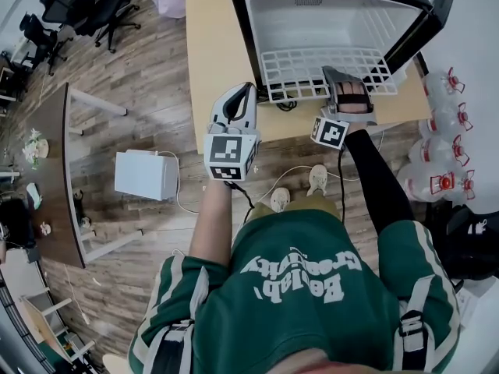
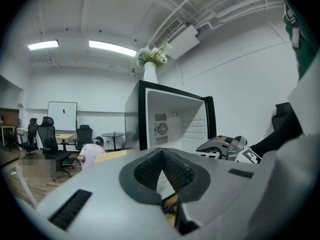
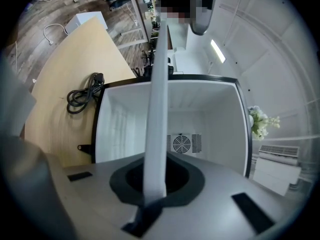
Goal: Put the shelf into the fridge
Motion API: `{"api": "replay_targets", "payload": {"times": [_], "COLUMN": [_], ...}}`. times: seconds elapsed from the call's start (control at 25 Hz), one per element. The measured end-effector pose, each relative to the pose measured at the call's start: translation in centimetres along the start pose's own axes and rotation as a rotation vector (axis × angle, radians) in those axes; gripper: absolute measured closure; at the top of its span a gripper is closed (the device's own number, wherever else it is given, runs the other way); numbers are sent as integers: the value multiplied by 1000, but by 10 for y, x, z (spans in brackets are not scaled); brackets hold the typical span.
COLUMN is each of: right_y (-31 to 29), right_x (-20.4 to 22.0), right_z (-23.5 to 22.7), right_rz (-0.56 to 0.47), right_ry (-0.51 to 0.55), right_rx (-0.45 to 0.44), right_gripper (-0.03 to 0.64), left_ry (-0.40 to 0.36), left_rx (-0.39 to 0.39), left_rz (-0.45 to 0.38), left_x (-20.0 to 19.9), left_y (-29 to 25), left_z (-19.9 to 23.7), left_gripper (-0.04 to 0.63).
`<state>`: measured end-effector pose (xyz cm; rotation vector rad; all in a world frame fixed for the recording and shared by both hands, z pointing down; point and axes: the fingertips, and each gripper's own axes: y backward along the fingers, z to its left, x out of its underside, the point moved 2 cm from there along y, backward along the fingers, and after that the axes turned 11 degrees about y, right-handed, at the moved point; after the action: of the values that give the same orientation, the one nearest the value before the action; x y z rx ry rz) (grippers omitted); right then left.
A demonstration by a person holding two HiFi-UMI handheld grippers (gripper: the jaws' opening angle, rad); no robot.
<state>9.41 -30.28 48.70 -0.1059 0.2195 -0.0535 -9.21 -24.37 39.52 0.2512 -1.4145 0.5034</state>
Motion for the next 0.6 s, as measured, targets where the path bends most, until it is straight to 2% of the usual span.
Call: {"api": "replay_targets", "payload": {"times": [0.32, 0.6], "right_y": [-2, -4], "right_x": [-1, -2], "right_z": [4, 8], "right_rz": [35, 46], "right_ry": [-10, 28], "right_rx": [3, 20], "right_gripper": [595, 594], "left_ry": [5, 11], "left_rx": [16, 30], "left_rz": [10, 18], "left_x": [4, 7], "left_y": [-5, -9], "left_z": [1, 1], "left_gripper": [597, 597]}}
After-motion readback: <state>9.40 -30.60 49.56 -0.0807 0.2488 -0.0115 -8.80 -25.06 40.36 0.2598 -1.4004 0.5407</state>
